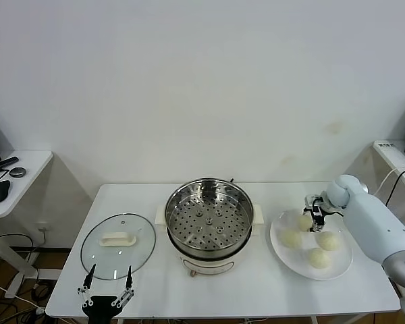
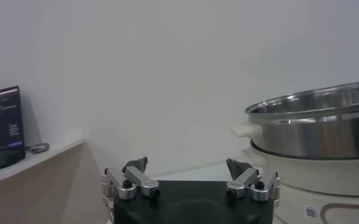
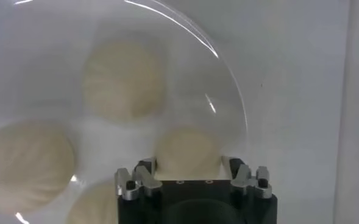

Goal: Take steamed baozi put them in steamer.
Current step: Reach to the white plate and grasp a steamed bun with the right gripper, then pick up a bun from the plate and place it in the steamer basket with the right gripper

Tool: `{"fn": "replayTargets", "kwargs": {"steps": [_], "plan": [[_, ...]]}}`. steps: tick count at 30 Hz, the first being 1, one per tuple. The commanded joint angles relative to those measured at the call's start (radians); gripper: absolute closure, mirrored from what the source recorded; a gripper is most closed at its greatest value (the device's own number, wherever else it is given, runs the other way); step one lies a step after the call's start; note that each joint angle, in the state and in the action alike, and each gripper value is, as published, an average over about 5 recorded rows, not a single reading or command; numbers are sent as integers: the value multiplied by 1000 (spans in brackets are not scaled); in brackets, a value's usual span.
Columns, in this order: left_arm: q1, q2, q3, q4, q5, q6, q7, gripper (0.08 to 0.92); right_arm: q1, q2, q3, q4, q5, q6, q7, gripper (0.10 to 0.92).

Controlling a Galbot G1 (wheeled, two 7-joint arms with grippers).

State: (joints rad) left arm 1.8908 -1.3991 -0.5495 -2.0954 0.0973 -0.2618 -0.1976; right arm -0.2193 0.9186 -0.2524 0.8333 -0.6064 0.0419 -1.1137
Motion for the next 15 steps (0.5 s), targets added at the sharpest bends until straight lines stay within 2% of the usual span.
{"fn": "replayTargets", "kwargs": {"steps": [1,9,15], "plan": [[2,-1,0,-2,2,-1,0,177,4,5,-7,-9,-8,-1,2,416],[6,1,3,-6,3,-2,2,177,10,-42,-38,60,43,-5,-15,490],[5,4,5,-9,3,-1,4,177,66,-170,-124,249,190,-35,-63,491]]}}
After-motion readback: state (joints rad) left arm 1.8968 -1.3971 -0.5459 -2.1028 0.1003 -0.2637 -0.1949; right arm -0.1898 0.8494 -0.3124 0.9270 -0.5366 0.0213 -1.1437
